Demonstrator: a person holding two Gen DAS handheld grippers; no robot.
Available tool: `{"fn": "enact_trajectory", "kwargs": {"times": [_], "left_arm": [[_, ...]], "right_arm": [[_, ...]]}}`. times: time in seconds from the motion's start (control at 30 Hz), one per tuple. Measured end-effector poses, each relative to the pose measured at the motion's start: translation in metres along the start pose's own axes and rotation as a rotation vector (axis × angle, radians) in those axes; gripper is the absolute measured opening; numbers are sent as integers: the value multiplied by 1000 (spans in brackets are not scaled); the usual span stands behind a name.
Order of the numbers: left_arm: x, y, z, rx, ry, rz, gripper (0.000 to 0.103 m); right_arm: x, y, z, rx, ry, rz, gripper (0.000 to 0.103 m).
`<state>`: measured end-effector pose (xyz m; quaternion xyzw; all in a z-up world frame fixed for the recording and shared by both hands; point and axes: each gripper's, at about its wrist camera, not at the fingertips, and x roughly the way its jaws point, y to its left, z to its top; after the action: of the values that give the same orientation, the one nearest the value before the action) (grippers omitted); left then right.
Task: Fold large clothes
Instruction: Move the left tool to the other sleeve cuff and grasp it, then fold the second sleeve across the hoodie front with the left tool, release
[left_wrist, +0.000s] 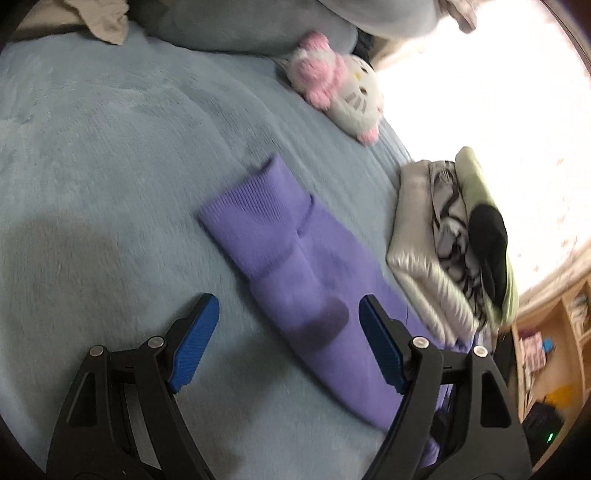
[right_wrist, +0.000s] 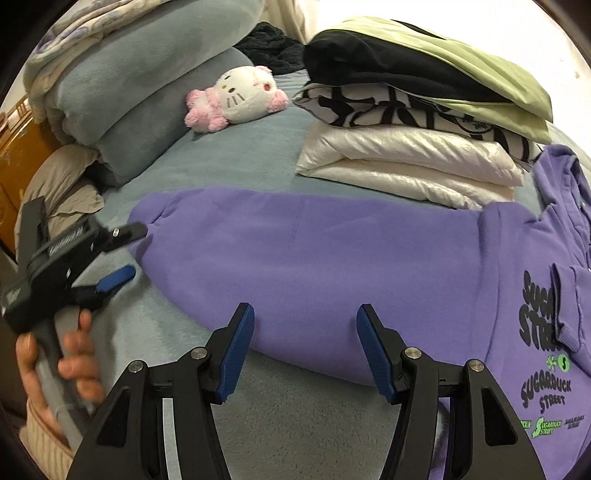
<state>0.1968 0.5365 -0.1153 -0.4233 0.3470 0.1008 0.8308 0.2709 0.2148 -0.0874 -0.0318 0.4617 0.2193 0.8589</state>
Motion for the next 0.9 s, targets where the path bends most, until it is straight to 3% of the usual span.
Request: {"fn": "enact_trajectory", "kwargs": {"times": [0.03, 0.1, 0.17, 0.23, 0.4, 0.63, 0.77, 0.9], "left_arm": [[2, 2, 3, -10, -9, -1, 75], [6, 2, 6, -8, -36, 40, 58], [11, -2, 7, 16, -50, 100, 22], [14, -7, 6, 24, -48, 102, 13], [-22, -61, -2, 184, -134, 175, 9], [-99, -216, -31, 439, -206, 80, 9], [-122, -322, -80, 581, -180, -4, 9], [-104, -397, -143, 661, -97, -77, 9]], "right_arm": [[-1, -1, -1, 1, -1, 8, 59], [-3, -5, -2, 12, -2, 20, 59], [-7, -10, -3, 27, -7, 30, 59], [-14, -17, -6, 48, -12, 35, 59], [-47, -44, -17, 99, -40, 51, 59], [-137, -123, -44, 223, -141, 49, 59], [-201, -187, -72, 279, -220, 8, 59], [-252, -260, -109, 343, -266, -56, 59]]}}
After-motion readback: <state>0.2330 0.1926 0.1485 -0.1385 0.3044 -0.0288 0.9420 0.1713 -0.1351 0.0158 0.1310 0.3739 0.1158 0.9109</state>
